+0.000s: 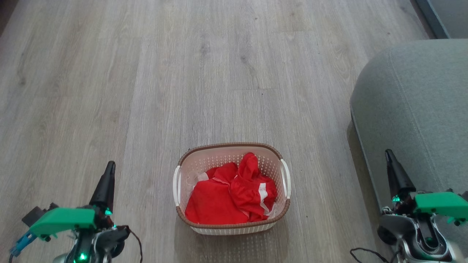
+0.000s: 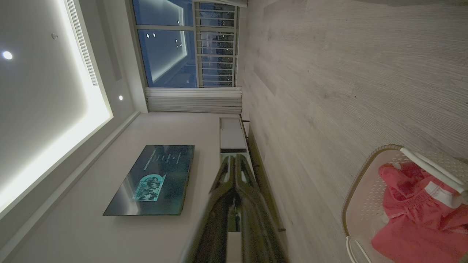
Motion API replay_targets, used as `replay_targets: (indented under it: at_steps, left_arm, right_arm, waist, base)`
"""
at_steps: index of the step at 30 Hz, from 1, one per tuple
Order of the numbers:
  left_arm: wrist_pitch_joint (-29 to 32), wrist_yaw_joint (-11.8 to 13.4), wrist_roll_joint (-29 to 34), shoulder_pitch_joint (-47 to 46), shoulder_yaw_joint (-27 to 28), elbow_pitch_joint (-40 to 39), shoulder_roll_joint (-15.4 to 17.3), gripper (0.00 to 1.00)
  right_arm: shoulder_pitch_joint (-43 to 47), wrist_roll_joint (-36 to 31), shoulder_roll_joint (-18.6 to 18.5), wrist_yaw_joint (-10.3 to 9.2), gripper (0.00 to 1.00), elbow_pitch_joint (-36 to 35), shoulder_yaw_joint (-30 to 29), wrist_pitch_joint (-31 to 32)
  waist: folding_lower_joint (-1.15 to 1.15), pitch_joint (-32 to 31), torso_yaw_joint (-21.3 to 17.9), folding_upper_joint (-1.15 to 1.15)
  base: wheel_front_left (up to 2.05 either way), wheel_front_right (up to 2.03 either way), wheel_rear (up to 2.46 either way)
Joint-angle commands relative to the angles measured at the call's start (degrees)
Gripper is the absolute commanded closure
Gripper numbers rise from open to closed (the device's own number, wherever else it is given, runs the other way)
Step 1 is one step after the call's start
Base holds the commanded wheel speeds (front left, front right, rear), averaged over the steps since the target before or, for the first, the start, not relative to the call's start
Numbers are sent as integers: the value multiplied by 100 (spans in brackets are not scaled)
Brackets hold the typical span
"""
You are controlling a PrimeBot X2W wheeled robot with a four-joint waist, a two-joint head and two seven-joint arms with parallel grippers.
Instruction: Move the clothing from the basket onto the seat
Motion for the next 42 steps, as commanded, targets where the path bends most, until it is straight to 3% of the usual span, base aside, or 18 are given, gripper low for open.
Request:
replay_targets:
  at_steps: [1,42]
  left_arm:
    - [41,-54,-39,-157,191,-199,48,100]
    - [41,-54,-39,-157,191,-199,48,100]
  right_arm:
    - [-124,35,-20,0,100,-225,103,23]
    - [-124,35,-20,0,100,-225,103,22]
  waist:
    - [0,0,0,0]
    - [0,0,0,0]
  base:
    - [0,0,0]
    - [0,0,0]
